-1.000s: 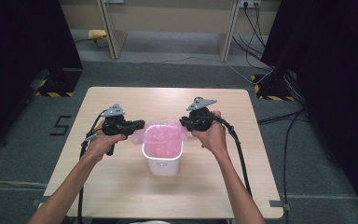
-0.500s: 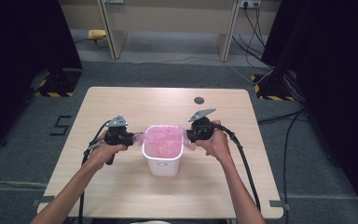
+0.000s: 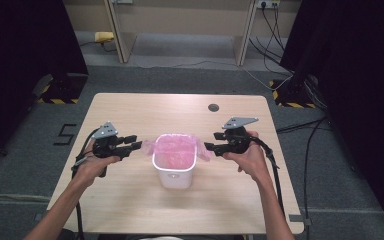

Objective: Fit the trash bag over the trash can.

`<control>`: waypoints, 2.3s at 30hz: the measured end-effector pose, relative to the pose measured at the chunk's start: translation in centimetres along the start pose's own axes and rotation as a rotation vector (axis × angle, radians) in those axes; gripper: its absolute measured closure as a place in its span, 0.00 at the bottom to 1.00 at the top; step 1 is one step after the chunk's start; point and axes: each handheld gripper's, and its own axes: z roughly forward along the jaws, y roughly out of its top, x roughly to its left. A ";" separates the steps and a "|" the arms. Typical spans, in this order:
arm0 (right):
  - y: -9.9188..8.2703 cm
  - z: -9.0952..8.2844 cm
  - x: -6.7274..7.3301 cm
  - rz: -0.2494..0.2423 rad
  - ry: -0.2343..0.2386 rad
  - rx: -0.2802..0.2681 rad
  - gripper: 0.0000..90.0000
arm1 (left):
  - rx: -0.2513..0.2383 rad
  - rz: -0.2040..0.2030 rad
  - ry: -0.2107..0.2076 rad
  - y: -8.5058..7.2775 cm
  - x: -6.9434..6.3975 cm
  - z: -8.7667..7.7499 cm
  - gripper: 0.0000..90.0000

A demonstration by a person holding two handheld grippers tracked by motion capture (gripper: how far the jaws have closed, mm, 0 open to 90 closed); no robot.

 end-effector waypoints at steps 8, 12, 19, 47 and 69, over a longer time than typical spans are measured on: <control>-0.5 -1.1 3.0 -0.134 0.036 0.007 0.50 | -0.069 0.091 -0.048 0.5 -1.5 -2.3 0.60; -1.2 -0.1 4.0 -0.176 0.041 0.032 0.56 | -0.061 0.137 -0.095 0.7 -2.3 -1.6 0.59; -1.9 1.0 3.8 -0.216 0.024 0.039 0.81 | -0.048 0.187 -0.159 0.5 -2.7 -0.1 0.80; -4.6 1.3 7.4 -0.334 0.131 0.092 1.00 | 0.039 0.316 -0.239 -4.1 -6.1 -0.6 0.99; -7.1 3.9 5.9 -0.308 0.067 0.235 1.00 | 0.191 0.292 -0.214 -6.7 -5.1 2.8 0.97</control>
